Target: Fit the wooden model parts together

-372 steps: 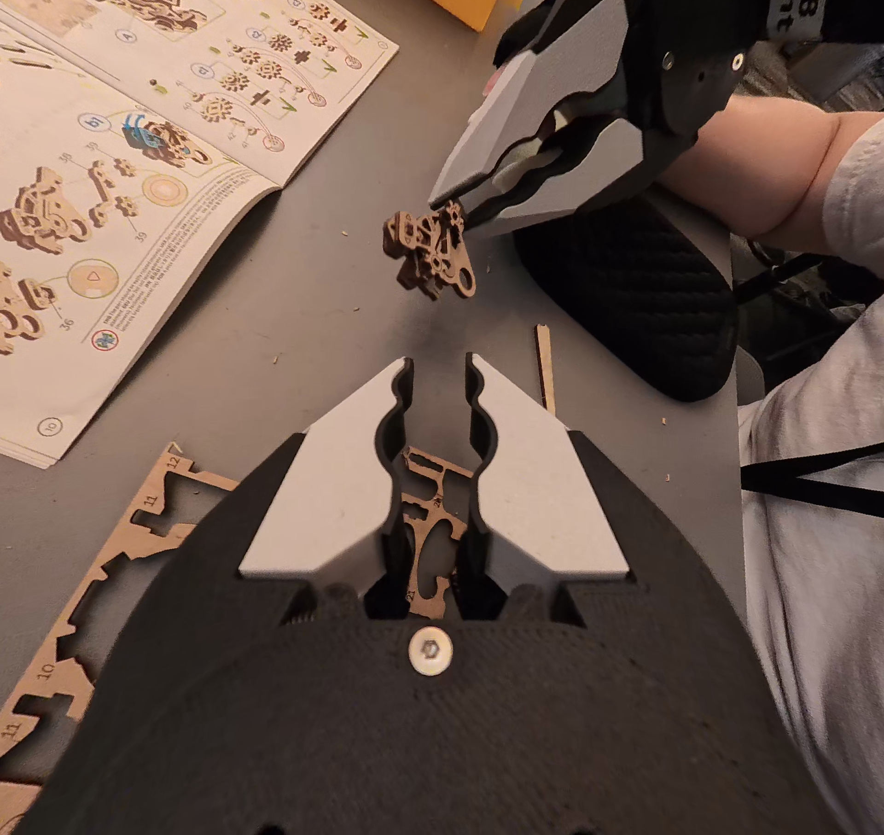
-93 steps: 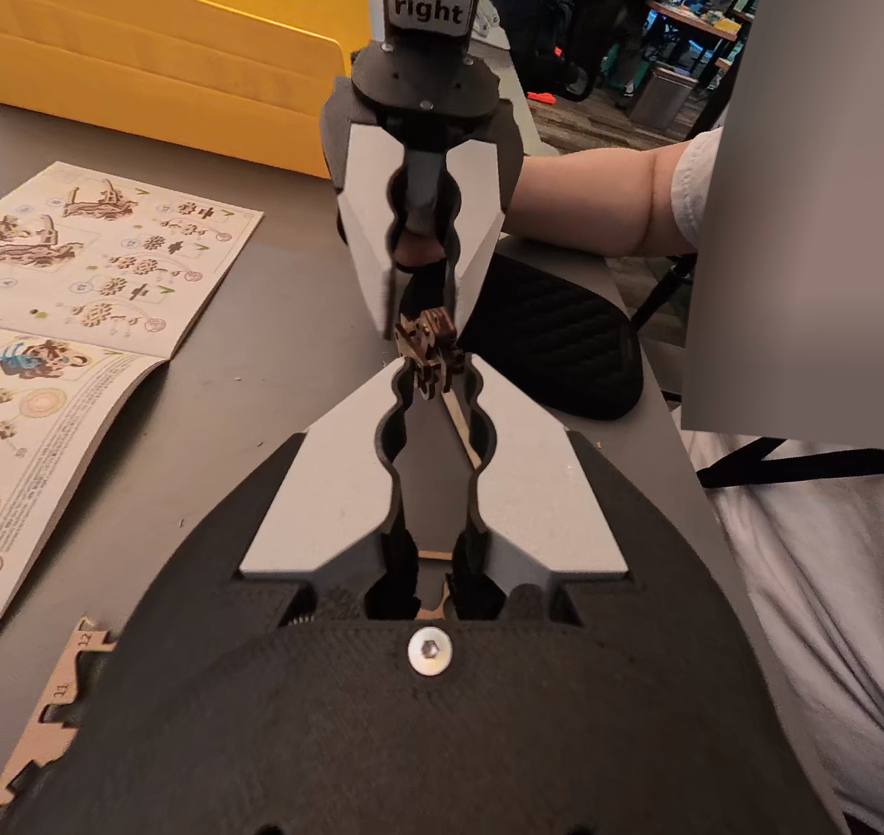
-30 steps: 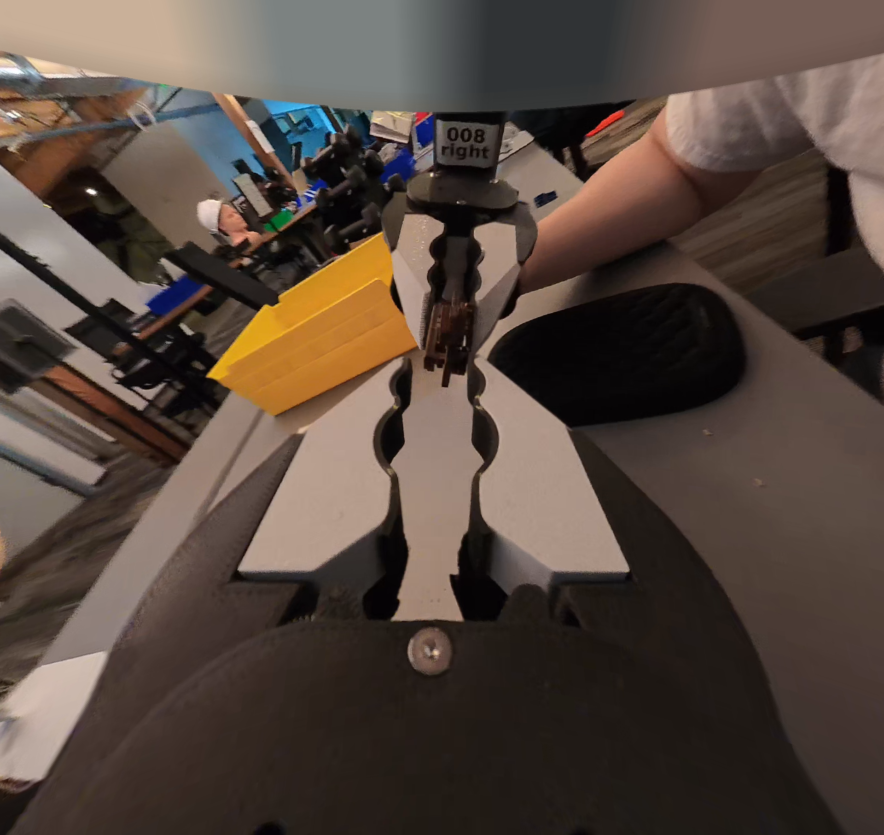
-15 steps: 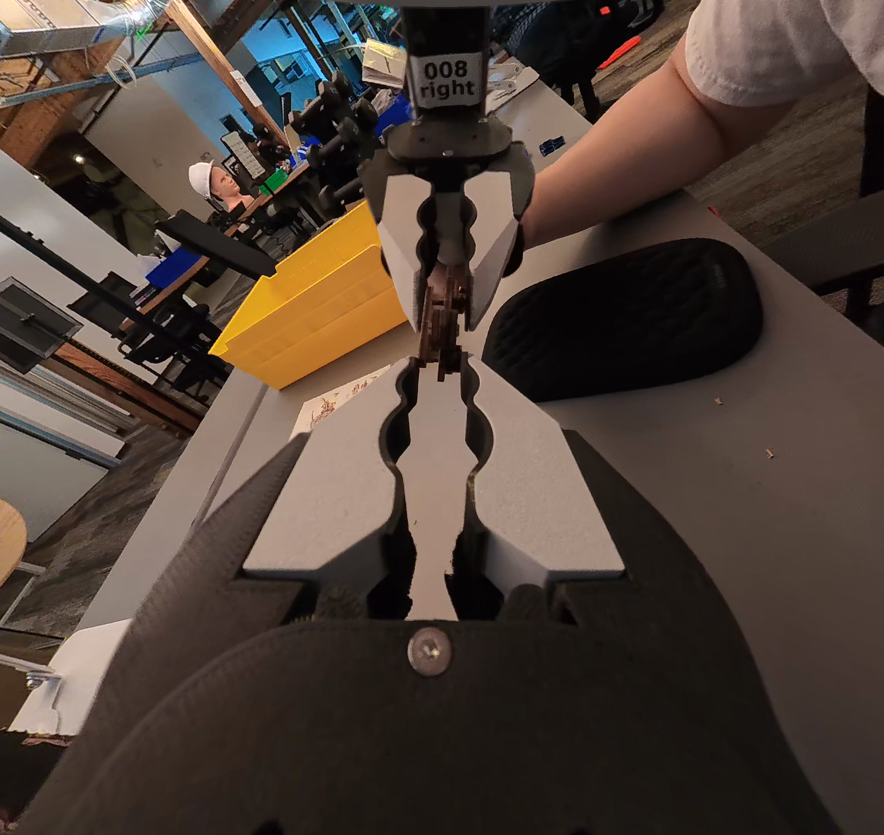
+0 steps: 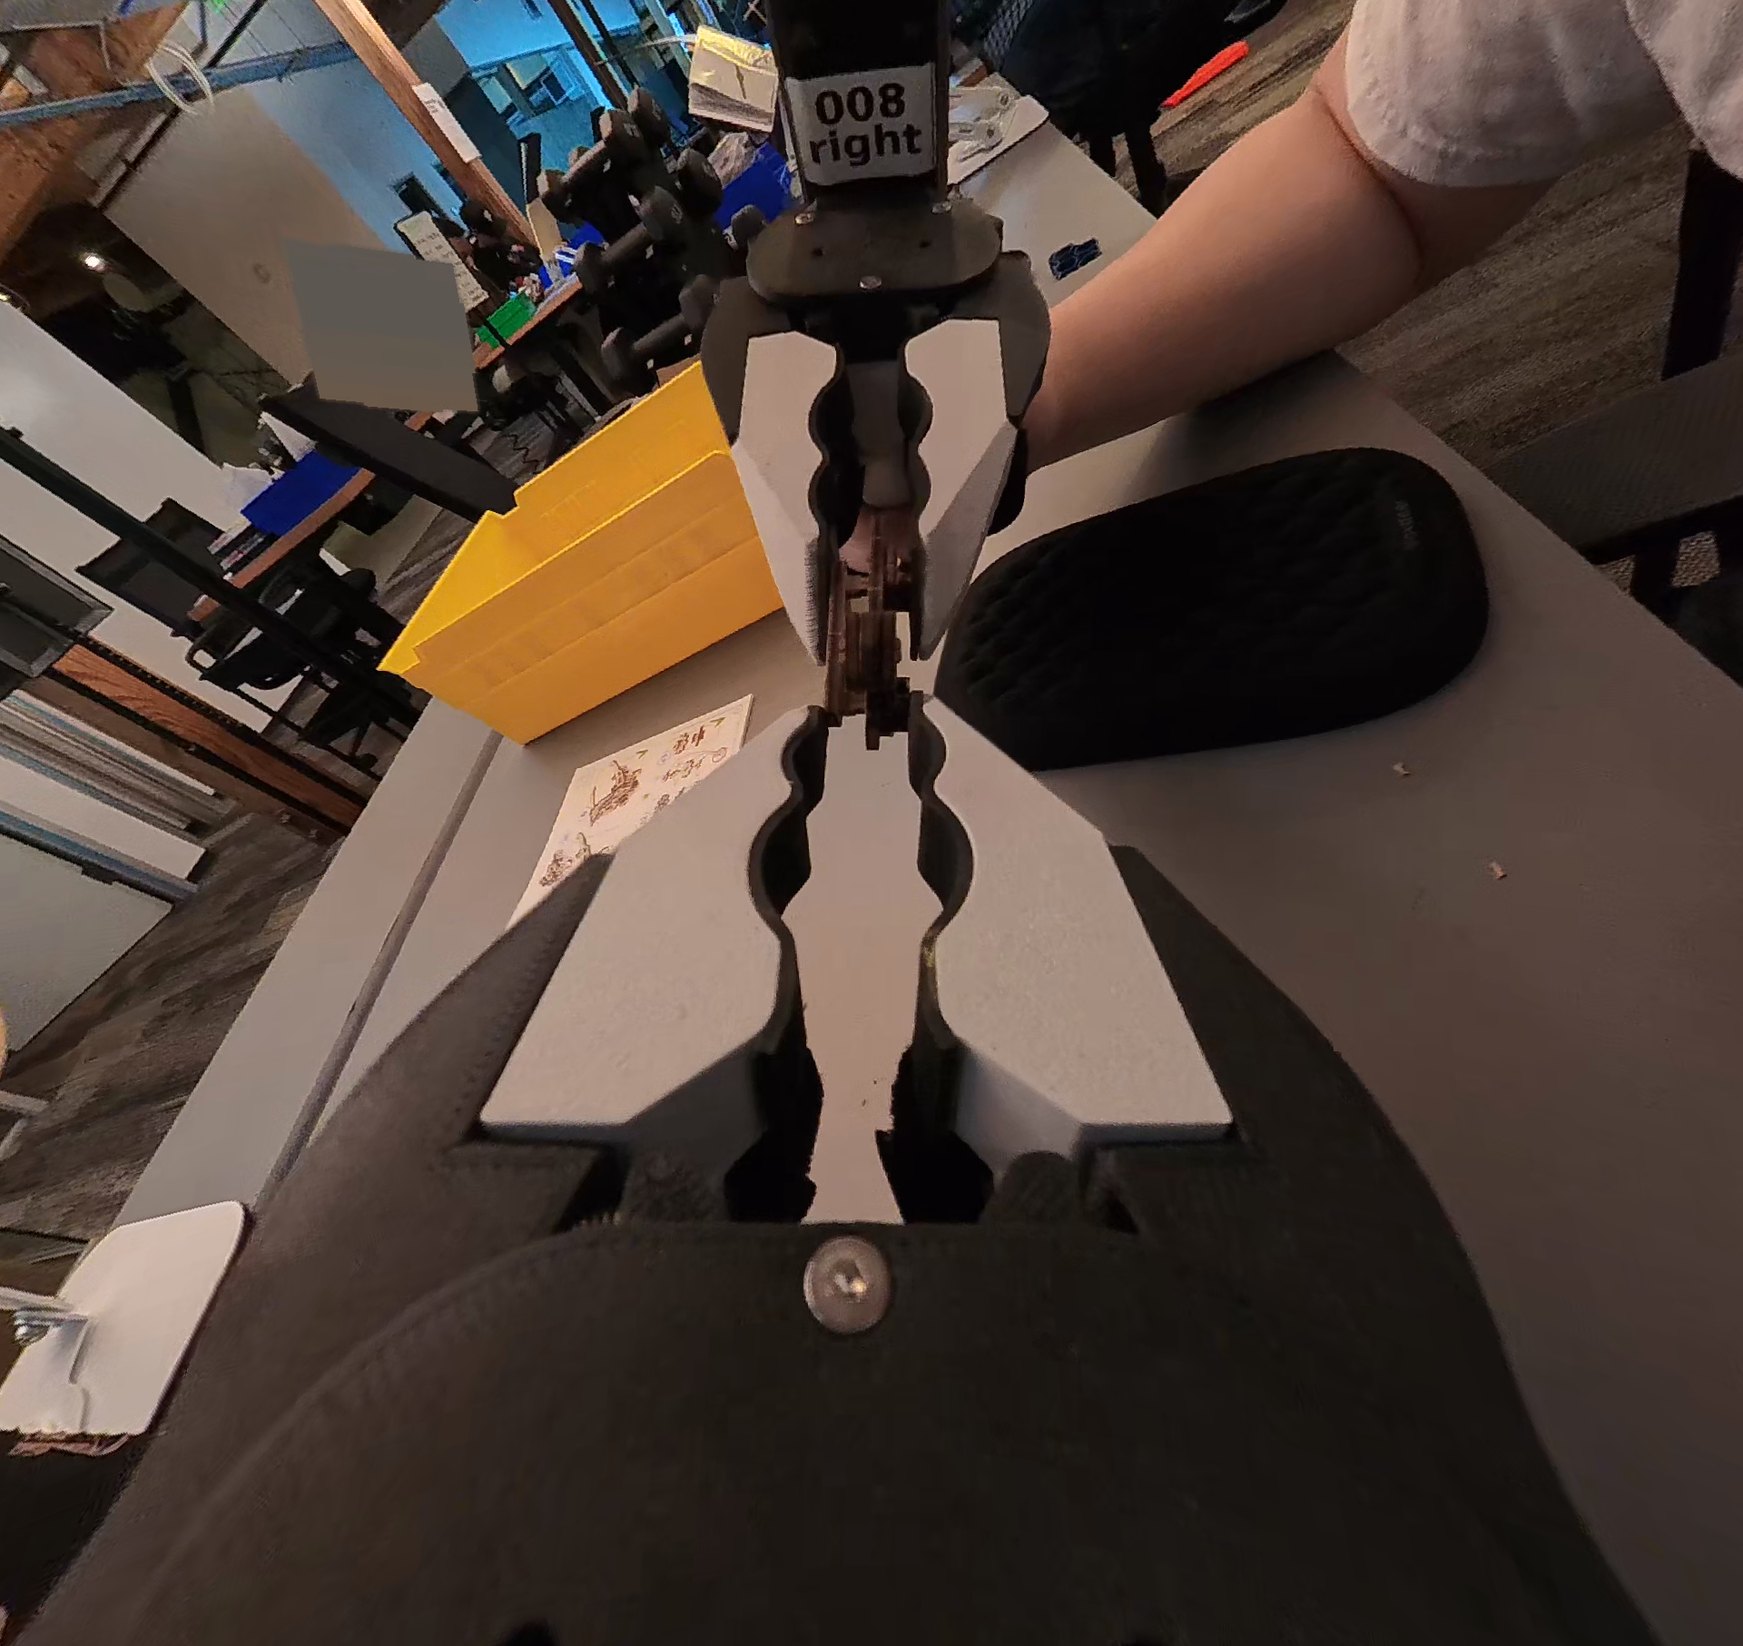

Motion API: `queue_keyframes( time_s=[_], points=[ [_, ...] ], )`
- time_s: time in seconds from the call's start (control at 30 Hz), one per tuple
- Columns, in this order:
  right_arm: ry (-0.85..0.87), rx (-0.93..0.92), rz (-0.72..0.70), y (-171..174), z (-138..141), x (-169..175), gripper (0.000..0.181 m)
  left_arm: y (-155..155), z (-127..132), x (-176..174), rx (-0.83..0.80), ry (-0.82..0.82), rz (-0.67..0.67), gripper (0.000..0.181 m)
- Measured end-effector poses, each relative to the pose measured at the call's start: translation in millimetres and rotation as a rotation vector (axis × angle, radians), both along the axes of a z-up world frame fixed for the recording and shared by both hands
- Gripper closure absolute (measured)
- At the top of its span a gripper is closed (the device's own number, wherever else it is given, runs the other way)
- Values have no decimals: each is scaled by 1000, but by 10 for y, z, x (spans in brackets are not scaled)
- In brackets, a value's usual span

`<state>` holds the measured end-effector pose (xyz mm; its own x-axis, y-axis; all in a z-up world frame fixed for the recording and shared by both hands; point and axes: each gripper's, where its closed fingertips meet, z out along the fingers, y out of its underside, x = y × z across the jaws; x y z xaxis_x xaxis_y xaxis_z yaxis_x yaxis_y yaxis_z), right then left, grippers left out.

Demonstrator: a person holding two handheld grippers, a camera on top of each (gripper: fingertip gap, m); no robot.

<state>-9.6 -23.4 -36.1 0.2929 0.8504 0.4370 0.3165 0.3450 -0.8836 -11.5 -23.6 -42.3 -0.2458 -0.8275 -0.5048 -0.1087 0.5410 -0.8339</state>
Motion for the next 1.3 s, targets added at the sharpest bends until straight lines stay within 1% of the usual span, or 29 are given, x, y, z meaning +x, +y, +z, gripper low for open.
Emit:
queue_keyframes(
  time_s=[0.33, 0.43, 0.73, 0.83, 1.07, 1.3],
  points=[
    [-7, 7, 38, 8, -78, 21, 165, 0, -66, 22, 16, 4, 11, 165],
    [12, 23, 57, -16, -53, 14, 165, -23, -30, 27, 38, -26, 17, 162],
    [73, 18, 73, -3, -4, 51, 165, 7, -28, 31, 64, -32, 38, 157],
    [89, 29, 99, -37, 18, 45, 165, -12, -18, 30, 57, -39, 31, 165],
    [169, -28, 184, -87, 22, 49, 164, -90, 29, 33, 75, -56, 22, 166],
    [180, -55, 210, -75, -40, 63, 164, -99, 15, 35, 55, -43, 14, 166]
  ],
)
